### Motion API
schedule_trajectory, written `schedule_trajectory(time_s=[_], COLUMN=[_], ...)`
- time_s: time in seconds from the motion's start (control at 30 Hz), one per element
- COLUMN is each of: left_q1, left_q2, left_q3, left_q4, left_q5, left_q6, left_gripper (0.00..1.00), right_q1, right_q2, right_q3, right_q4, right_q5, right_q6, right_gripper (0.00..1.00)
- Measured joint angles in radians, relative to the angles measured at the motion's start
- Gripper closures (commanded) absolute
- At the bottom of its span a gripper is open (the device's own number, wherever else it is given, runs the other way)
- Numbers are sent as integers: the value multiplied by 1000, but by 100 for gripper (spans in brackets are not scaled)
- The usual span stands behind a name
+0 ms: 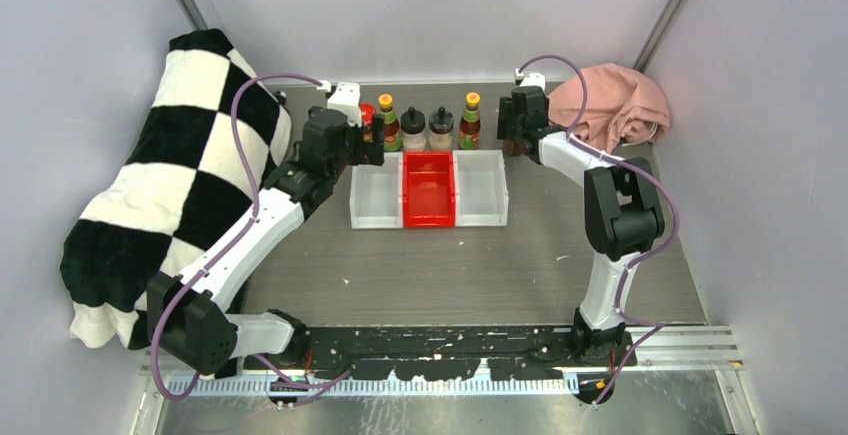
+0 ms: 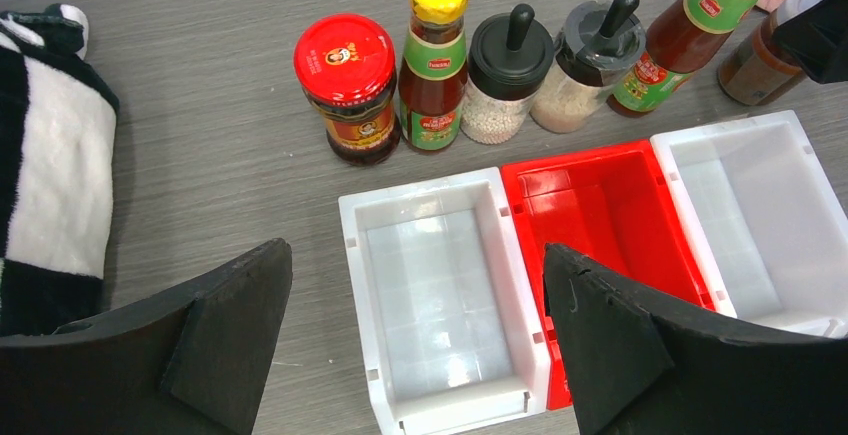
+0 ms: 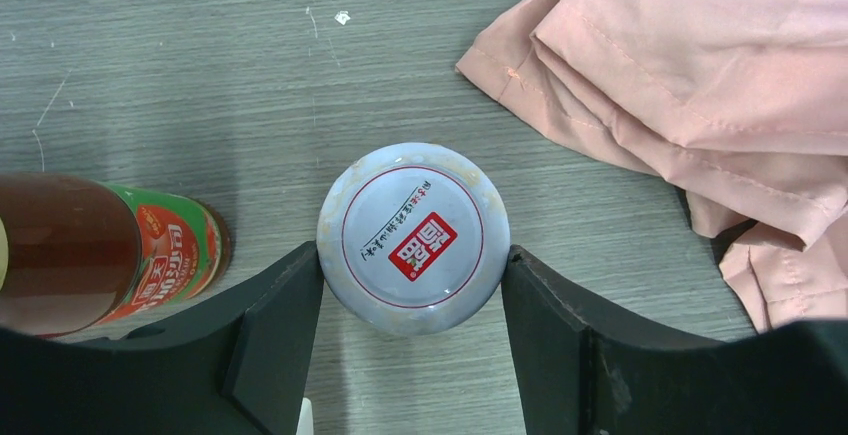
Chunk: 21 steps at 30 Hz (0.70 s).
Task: Organize the condiment bottles
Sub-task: Pick up the bottle from the center of the board.
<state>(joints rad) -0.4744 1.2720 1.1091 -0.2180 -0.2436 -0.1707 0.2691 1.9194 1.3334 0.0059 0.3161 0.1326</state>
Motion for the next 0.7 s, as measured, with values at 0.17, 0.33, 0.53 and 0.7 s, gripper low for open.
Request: schedule_trajectory(time_s=[0.17, 0.33, 0.53, 0.7], left_q1=[-1, -2, -2, -2], left_q2=[0, 0, 0, 0], left_q3=[0, 0, 0, 0], left_q4=[0, 0, 0, 0], left_q5=[0, 0, 0, 0], left_q6=[0, 0, 0, 0], left_gripper=[3, 3, 3, 3], right_q1=[0, 0, 0, 0], right_q2=[-10, -24, -35, -43], right_q3=[0, 0, 0, 0], right_q4=[-23, -39, -39, -39], right_q5=[1, 2, 2, 2], right_q6=[-3, -4, -5, -6], right_gripper=[99, 99, 99, 99])
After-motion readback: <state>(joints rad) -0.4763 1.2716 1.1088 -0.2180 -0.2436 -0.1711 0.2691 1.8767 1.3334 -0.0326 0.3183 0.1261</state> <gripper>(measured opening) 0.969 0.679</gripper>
